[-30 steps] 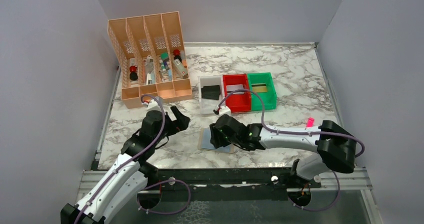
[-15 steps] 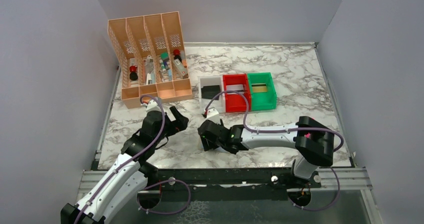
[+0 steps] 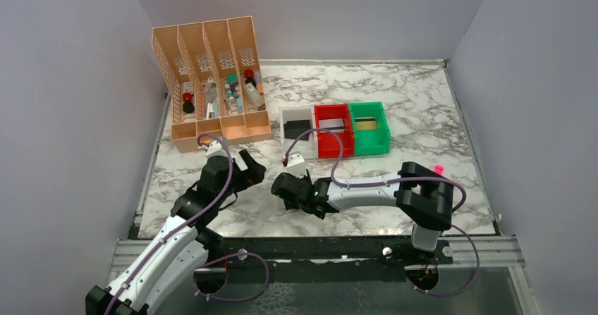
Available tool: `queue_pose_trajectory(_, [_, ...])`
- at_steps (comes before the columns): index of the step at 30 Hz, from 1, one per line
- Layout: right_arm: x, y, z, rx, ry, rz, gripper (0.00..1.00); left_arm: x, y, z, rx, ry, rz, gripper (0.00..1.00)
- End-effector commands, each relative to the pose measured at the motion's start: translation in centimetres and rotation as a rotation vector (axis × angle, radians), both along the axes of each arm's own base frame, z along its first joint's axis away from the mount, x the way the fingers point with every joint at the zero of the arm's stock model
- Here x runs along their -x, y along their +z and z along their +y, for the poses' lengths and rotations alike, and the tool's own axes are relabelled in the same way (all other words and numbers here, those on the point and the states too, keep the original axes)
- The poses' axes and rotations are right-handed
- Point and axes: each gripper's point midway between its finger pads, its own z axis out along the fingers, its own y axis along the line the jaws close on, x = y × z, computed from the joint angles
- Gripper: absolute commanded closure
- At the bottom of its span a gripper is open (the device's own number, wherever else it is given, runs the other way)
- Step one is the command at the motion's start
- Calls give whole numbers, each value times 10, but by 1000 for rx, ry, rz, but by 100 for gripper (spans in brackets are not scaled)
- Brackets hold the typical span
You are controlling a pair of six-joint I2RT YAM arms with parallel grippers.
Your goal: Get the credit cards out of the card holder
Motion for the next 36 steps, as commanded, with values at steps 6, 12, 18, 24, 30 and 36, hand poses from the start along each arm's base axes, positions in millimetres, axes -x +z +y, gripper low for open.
queue_pose_trajectory(6, [9,-27,-41,118,70,-23,66,-3,1,-1,2,-1,-2,1])
queue_pose_trajectory(12, [16,-14,-34,27,167,-39,75,-1,1,-4,13,-15,2,1])
queue_pose_trajectory(18, [22,12,-28,-92,274,-81,83,0,1,-7,29,-31,-2,1])
queue_pose_trajectory(24, [34,27,-14,-161,448,-110,79,2,-1,-16,42,-83,9,1])
queue_pose_trajectory(30, [26,37,-17,-117,350,-77,55,2,-2,-15,37,-78,8,1])
queue_pose_trajectory(36, [29,44,-7,-179,323,-44,45,1,-1,-9,36,-44,-7,1])
